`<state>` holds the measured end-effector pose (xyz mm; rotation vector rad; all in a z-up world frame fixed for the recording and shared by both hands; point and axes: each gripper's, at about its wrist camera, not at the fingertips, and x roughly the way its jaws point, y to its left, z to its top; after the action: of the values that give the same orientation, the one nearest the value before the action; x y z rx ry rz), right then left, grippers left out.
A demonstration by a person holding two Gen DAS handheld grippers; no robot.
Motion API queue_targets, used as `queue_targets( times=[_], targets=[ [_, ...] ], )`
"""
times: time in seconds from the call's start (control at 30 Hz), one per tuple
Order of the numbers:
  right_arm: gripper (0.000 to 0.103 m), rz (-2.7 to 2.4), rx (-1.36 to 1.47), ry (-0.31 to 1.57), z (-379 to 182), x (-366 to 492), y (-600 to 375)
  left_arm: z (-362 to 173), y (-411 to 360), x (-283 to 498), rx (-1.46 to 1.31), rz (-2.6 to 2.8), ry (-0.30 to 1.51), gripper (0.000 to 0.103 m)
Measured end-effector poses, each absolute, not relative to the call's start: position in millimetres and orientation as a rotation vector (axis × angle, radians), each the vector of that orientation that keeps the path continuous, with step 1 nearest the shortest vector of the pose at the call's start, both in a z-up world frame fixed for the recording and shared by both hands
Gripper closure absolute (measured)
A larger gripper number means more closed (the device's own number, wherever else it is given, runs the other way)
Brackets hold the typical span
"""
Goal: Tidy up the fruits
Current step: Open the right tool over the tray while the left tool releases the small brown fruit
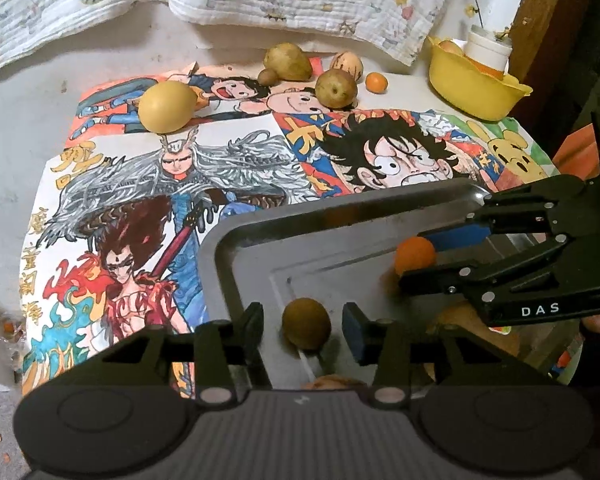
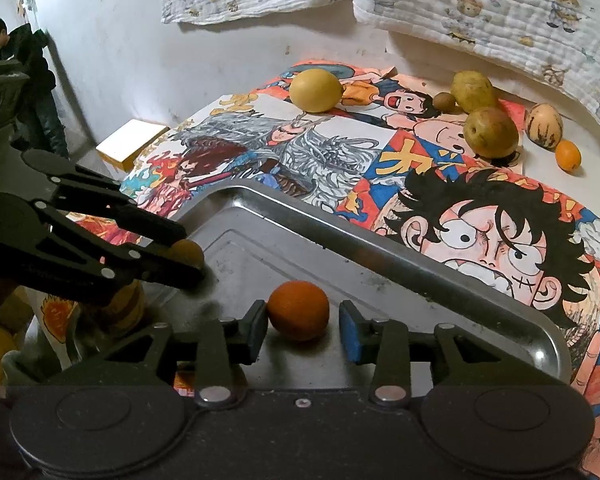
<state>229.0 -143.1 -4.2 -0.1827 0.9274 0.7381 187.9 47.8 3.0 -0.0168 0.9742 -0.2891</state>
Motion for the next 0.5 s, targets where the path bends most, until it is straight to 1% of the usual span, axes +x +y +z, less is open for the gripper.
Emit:
queue_targets(
  times=[0.07,0.1,0.13,0.17,0.2,0.23,0.27,0.3,0.37,0.4,0.47,0.5],
  targets=[
    [0.054,0.738,-0.166,0.922,-2,228,-145,7,48,185,-0.017,-0.288,0.960,0.045],
    [0.052,0.736,-0.157,0.917,-1,226,-146,9,48,183,-0.015,-0.286,0.951,0.038],
    [0.047,0.737,-0.148,0.911,1,225,-148,12,47,180,-0.010,-0.286,0.938,0.032],
    [0.044,0.740,-0.141,0.904,3,223,-149,15,48,178,-0.008,-0.288,0.928,0.029],
    [0.042,0.742,-0.137,0.894,6,220,-151,17,48,175,-0.007,-0.290,0.918,0.024],
    [0.037,0.744,-0.135,0.886,8,218,-153,20,48,172,-0.005,-0.292,0.906,0.020],
    [0.033,0.745,-0.134,0.877,10,216,-154,23,48,168,-0.002,-0.292,0.895,0.018],
    [0.031,0.747,-0.134,0.866,12,213,-156,25,48,165,0.002,-0.291,0.886,0.016],
    [0.023,0.754,-0.136,0.846,17,206,-159,30,48,158,0.013,-0.288,0.866,0.009],
    [0.021,0.757,-0.140,0.834,20,202,-160,31,48,155,0.020,-0.286,0.856,0.004],
    [0.014,0.768,-0.155,0.807,25,193,-161,34,47,146,0.040,-0.282,0.835,0.003],
    [0.012,0.775,-0.166,0.792,28,188,-161,35,47,141,0.053,-0.281,0.827,0.002]
  ],
)
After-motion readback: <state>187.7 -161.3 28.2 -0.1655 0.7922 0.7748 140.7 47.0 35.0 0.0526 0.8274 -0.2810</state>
